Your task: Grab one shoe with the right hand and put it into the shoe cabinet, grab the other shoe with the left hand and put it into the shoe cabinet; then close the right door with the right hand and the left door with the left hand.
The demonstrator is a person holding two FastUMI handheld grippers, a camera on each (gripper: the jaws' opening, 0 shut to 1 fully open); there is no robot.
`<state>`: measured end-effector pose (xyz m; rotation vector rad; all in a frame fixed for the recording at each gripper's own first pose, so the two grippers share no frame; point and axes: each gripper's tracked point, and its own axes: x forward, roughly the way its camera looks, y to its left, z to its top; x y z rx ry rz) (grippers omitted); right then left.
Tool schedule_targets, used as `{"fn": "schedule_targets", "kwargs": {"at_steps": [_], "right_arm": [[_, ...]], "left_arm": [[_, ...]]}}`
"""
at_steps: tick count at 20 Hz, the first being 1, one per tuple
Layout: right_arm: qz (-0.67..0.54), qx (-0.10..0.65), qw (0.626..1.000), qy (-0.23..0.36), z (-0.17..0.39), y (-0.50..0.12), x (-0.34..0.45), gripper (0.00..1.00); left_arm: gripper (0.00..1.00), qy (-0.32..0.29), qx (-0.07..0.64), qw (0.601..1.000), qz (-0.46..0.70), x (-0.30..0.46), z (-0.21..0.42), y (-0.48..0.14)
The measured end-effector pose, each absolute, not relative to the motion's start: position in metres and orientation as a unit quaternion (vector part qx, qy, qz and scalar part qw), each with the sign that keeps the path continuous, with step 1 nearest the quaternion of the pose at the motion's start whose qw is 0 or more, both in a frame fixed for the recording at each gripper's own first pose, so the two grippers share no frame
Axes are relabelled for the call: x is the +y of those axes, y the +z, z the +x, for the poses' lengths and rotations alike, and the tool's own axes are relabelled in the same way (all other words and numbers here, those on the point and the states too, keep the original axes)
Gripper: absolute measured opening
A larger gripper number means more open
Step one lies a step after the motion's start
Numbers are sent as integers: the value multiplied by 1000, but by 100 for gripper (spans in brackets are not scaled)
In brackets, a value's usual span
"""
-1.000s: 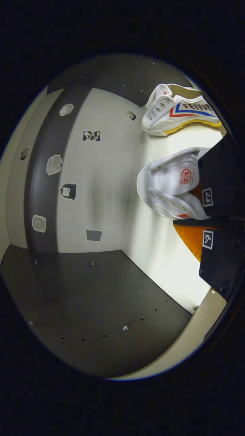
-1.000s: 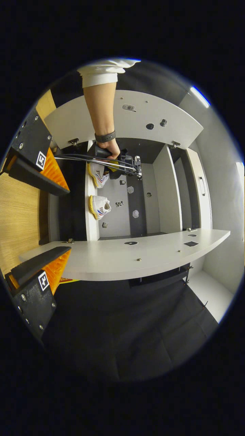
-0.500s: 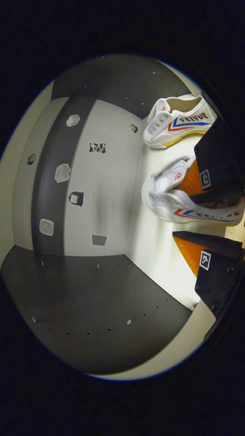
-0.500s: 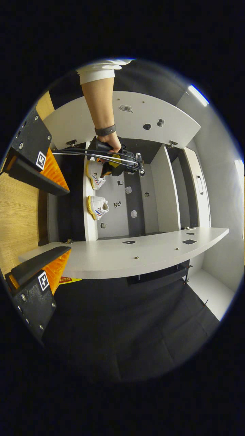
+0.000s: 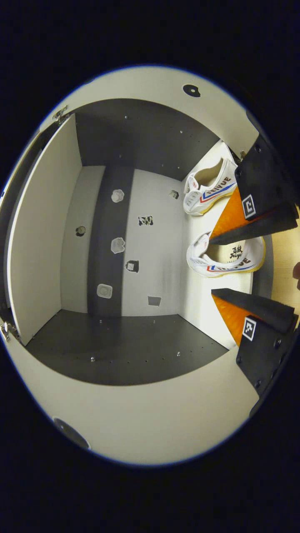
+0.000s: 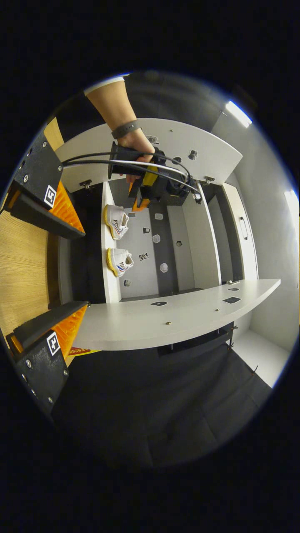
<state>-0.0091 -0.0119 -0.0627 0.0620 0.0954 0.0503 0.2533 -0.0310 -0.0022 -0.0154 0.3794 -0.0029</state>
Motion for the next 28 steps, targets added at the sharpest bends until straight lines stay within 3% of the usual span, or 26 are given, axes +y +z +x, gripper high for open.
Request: {"fn": "schedule_targets", "kwargs": {"at_steps": [3, 4, 5, 6, 9, 10, 16, 28], "right_arm": [[28, 43, 998, 32, -13, -58, -7, 92], [27, 41, 998, 34, -14, -56, -6, 92], [26, 40, 998, 36, -14, -55, -5, 92], [26, 38, 998, 38, -15, -53, -2, 92], [28, 34, 998, 44, -20, -49, 3, 92], [28, 33, 998, 45, -21, -48, 4, 92], [24, 29, 998, 49, -29, -47, 8, 92], [38, 29, 997, 57, -39, -44, 19, 92]], "left_arm": [[91, -9, 134, 991, -6, -30, 214, 26], [94, -6, 112, 994, -3, -27, 199, 36], [89, -5, 93, 996, -1, -25, 186, 44], [94, -2, 77, 997, 0, -23, 171, 49], [94, -2, 57, 998, -12, -21, 127, 49], [99, -2, 52, 999, -11, -20, 112, 45], [97, 24, 39, 999, -14, -8, 31, 2], [97, 28, 20, 999, -5, -10, -24, -35]]}}
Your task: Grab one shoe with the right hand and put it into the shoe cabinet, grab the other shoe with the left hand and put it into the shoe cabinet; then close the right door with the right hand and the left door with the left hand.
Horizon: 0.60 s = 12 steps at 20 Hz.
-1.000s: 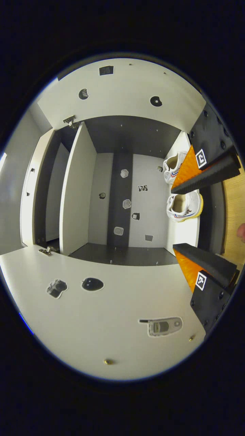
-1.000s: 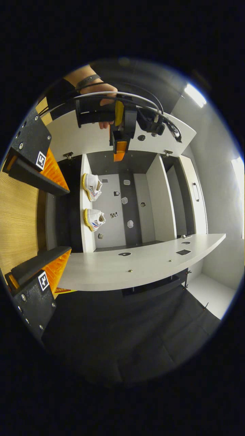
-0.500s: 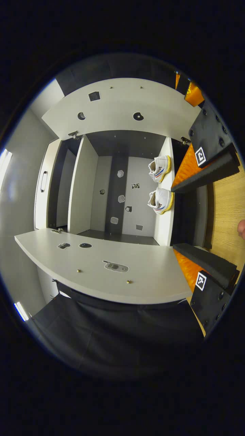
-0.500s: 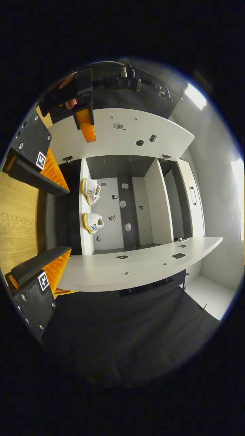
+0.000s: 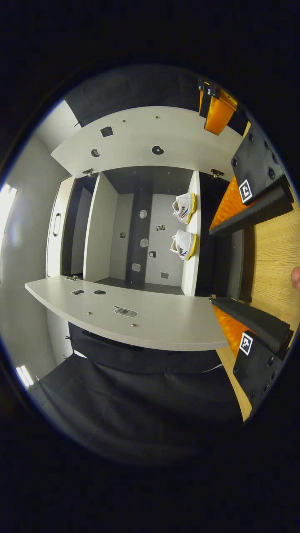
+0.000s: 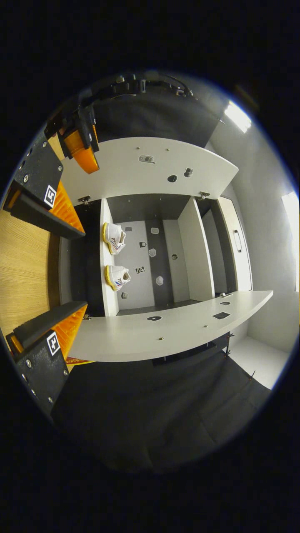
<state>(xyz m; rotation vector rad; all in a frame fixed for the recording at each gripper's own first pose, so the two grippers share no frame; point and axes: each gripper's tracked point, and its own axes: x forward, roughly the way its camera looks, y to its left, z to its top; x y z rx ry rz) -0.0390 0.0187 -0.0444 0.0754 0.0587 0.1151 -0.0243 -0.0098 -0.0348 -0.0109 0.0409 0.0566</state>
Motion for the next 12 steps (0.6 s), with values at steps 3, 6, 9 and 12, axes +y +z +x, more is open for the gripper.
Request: {"fn": "schedule_targets", "kwargs": {"at_steps": [3, 6, 9, 12], "right_arm": [[31, 9, 999, 38, -36, -2, -10, 92], [15, -34, 999, 9, -29, 61, -57, 92], [-17, -53, 998, -36, -16, 104, -117, 92], [-39, -57, 993, -91, 2, 129, -173, 92]], "left_arm": [[96, 23, 20, 1000, 2, -13, -27, -35], [96, 13, 23, 1000, 0, -19, -29, -37], [97, 14, 27, 1000, 0, -20, -27, -39], [97, 11, 31, 999, 3, -23, -27, -42]]}}
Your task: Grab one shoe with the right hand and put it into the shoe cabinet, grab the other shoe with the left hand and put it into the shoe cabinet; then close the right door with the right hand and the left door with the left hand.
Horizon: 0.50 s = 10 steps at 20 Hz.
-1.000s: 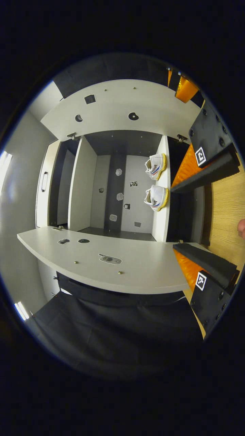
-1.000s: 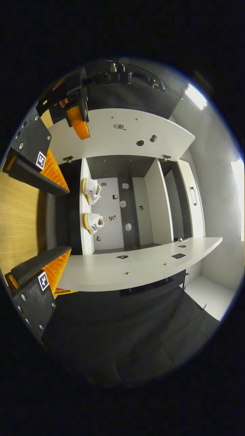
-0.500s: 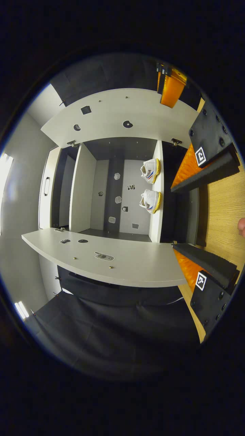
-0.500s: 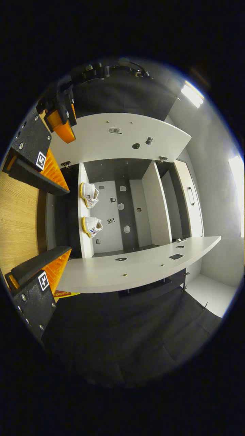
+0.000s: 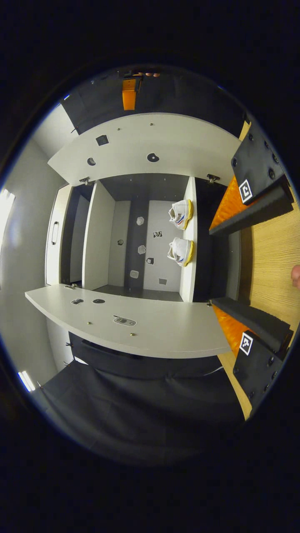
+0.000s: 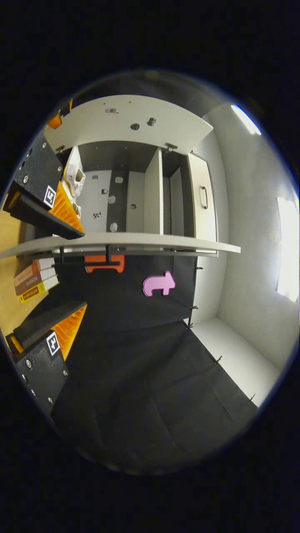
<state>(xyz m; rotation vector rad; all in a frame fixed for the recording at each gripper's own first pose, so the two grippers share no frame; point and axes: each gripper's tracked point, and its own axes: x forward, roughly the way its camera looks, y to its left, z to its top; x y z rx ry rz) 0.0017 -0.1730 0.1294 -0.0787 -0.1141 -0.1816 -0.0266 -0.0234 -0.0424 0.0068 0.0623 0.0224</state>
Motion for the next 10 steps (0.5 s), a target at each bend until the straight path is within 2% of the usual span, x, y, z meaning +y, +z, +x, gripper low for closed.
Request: {"fn": "schedule_targets", "kwargs": {"at_steps": [4, 10], "right_arm": [[-62, -52, 989, -125, 38, 141, -218, 92], [-68, -41, 990, -118, 79, 139, -227, 91]], "left_arm": [[97, 13, 35, 999, 14, -22, -27, -45], [94, 25, 46, 999, 8, -19, -30, -52]]}}
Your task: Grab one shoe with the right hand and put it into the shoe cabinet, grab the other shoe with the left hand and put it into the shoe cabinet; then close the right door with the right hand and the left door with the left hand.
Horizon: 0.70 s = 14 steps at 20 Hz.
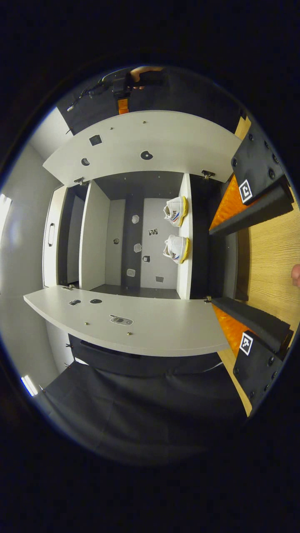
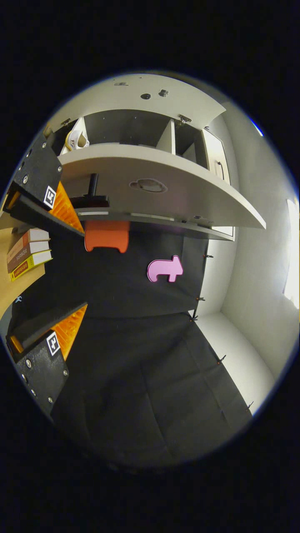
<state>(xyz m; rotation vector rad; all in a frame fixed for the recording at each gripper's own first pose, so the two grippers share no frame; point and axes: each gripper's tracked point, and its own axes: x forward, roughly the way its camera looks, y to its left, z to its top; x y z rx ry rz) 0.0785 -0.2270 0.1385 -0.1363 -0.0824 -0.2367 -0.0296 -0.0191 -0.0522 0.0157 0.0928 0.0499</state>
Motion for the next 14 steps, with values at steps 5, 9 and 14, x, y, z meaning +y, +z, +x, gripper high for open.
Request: {"fn": "schedule_targets", "kwargs": {"at_steps": [5, 9, 14], "right_arm": [[-63, -43, 990, -115, 83, 140, -226, 90], [-69, -49, 991, -104, 83, 142, -216, 89], [-50, -36, 997, -51, 88, 133, -166, 88]], "left_arm": [[97, 29, 49, 998, 13, -18, -29, -55], [94, 26, 47, 999, 8, -20, -25, -53], [97, 19, 50, 999, 8, -20, -21, -58]]}}
